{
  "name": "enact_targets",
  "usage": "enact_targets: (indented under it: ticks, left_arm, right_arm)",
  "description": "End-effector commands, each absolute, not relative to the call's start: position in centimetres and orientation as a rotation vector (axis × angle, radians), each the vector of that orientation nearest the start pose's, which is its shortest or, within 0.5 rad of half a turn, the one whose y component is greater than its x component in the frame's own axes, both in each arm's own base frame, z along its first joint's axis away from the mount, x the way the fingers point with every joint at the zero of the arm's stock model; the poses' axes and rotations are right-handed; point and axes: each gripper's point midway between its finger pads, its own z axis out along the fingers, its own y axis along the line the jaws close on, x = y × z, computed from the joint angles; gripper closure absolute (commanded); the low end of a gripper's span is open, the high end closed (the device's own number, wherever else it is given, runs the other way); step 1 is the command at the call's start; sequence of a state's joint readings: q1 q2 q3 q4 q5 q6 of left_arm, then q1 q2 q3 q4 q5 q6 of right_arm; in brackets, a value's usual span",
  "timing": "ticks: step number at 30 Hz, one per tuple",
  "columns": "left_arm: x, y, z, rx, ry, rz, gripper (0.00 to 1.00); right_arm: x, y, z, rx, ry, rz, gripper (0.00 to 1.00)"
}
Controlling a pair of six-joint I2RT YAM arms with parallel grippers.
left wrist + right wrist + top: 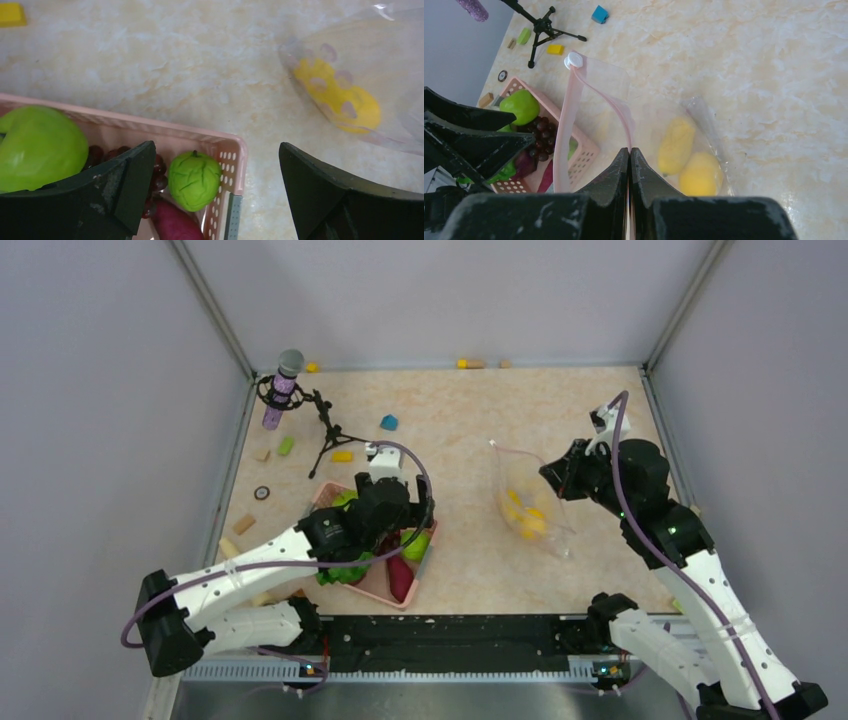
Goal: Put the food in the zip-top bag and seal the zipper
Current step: Pick up the fake fruit from the bin.
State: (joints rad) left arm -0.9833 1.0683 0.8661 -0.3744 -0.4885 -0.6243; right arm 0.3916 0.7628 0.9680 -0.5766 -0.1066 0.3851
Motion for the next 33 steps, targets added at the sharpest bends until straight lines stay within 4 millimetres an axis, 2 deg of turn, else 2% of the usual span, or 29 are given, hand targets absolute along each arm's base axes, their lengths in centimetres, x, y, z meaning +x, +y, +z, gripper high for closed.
enact_targets:
  ticks: [1,5,8,12,18,27,33]
  left_arm:
    - [23.3,-20.9,17.7,-0.063,2.144,-0.331,0.02]
    - [23.2,-19.6,16.9,-0.110,2.169,-0.264,0.02]
    - [23.5,-17.5,17.2,-0.189,2.141,-0.164,0.02]
    - [25.0,-14.4,17.6,-0.365,2.094,-0.070,0.02]
    - [27.6,-11.0,15.7,-0.573,2.131,-0.059,0.04]
    - [29.1,-9.0,14.7,-0.673,2.105,-0.002,0.06]
    - [29.5,-8.8,13.4,-0.687,2.142,0.032,0.07]
  right_arm:
    - [24.4,13.2,28.0,-0.069,1.979,0.586,0.97]
    - [24.5,13.0,27.8,-0.062,1.982,0.577,0.97]
    - [24.5,13.0,27.7,-0.060,1.984,0.571,0.97]
    - [24.6,12.8,27.7,-0.056,1.984,0.563,0.97]
    - [24.7,12.6,27.8,-0.043,1.983,0.547,0.97]
    - [24.9,12.3,27.7,-0.035,1.986,0.529,0.96]
    - [24.9,12.1,27.7,-0.027,1.985,0.515,0.96]
